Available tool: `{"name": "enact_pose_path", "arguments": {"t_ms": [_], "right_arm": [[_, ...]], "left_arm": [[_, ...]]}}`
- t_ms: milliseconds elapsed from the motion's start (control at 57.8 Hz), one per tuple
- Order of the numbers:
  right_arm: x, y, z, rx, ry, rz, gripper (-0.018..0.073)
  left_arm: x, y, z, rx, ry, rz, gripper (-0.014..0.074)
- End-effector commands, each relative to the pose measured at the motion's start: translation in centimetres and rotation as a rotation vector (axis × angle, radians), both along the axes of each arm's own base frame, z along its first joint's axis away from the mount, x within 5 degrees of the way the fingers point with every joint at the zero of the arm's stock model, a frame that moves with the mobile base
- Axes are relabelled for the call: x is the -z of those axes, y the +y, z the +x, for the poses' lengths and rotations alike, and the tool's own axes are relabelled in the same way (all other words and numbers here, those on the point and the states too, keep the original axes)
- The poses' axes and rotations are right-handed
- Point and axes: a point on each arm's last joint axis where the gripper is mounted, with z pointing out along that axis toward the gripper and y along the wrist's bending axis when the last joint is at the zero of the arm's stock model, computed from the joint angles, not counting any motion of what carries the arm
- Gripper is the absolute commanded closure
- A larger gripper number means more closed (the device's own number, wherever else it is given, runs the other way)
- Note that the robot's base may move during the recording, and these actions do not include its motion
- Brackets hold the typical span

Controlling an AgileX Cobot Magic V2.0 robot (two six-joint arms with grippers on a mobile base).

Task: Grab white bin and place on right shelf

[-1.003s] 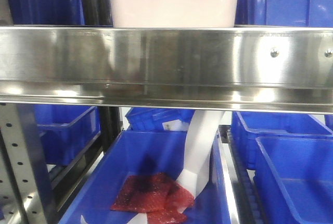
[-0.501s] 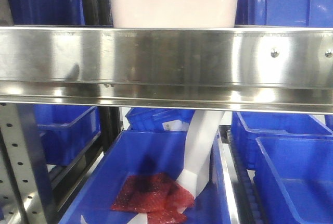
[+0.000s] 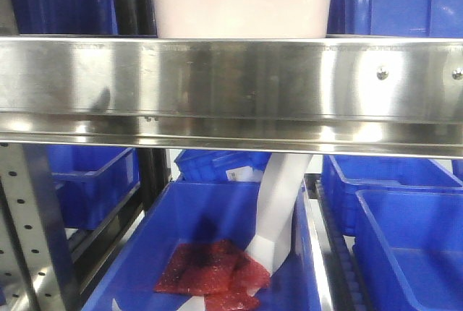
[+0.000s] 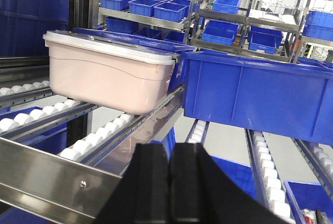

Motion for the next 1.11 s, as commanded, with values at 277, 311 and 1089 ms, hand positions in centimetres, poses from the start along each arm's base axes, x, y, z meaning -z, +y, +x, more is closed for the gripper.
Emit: {"name": "enact_pose_path", "arguments": {"t_ms": [277,311,1089], "right_arm": [[-1.4,-0.3,-0.1,0.030,-0.084,0.024,0.0489],[-1.4,-0.3,-0.1,0.033,-0.084,0.019,0.0489],[11.7,-2.3,4.5,0.139,-0.068,0.173,0.0489]], "left_arm": [[-0.5,0.2,-0.1,-0.018,-0.088,-0.023,0.0714],[-0.5,0.2,-0.1,-0.018,-0.088,-0.023,0.0713],[-0.5,0.2,-0.1,-0.018,-0.086,-0.023,0.0714]]}}
